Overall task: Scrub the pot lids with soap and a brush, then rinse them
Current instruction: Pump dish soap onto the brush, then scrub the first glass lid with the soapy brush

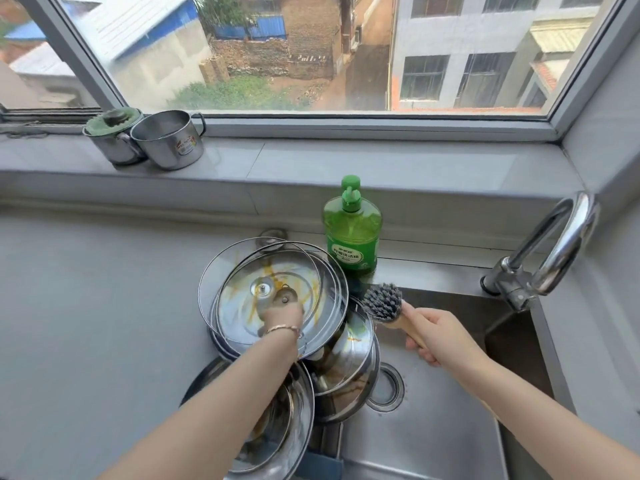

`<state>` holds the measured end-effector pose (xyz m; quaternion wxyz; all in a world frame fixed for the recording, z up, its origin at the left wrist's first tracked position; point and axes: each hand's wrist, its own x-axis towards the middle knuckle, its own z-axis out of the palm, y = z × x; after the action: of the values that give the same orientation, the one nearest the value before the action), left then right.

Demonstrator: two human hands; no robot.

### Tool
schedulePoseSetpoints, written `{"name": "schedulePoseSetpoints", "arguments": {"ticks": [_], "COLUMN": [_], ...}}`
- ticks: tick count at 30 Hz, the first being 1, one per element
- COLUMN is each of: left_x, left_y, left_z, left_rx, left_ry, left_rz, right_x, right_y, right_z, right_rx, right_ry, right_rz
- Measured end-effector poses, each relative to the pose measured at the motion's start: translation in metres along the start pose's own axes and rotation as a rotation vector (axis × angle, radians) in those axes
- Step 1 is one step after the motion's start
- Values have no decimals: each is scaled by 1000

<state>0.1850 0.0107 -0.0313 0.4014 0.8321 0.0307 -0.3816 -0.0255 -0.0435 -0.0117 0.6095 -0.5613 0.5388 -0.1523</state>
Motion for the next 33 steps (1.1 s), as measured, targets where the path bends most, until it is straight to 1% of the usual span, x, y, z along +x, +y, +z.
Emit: {"name": "schedulePoseSetpoints", "arguments": {"ticks": [1,2,3,6,10,14,15,17,21,26,28,30,33], "left_x": [0,-1,-4,-5,4,12,13,12,14,10,4,-3,-18], "left_y": [-19,-33,-40,-46,-52,-56,-56,-55,-55,-54,-57,-62,-61], "left_z": [-7,-11,-14,-14,-10,-7,-7,-11,-22,-32,-41,-52,-64], "left_rx": [-85,-166,-246,-443,-583,-690,-714,-714,-697,-705,-678,-658,-638], "left_ry": [-5,-31,-61,-151,-245,-268,-252,-251,-307,-316,-336,-392,-535], "left_rz": [-153,-254,-312,-371,-443,-420,-413,-369,-255,-187,-171,-160,-126], "right_x": [-3,-6,-9,-16,-22,-27,-29,-31,-36,-40,-44,-48,-53], "right_y": [5,9,13,19,25,26,26,28,30,29,24,19,15], "right_z": [1,1,2,4,5,4,5,5,6,4,0,-7,-24], "right_rx": [-28,-52,-66,-59,-40,-31,-20,-1,28,21,36,23,-146], "right_ry": [-7,-15,-20,-9,16,20,21,24,17,15,21,42,136], "right_rz": [5,8,11,32,51,56,59,67,86,84,56,9,-124]}}
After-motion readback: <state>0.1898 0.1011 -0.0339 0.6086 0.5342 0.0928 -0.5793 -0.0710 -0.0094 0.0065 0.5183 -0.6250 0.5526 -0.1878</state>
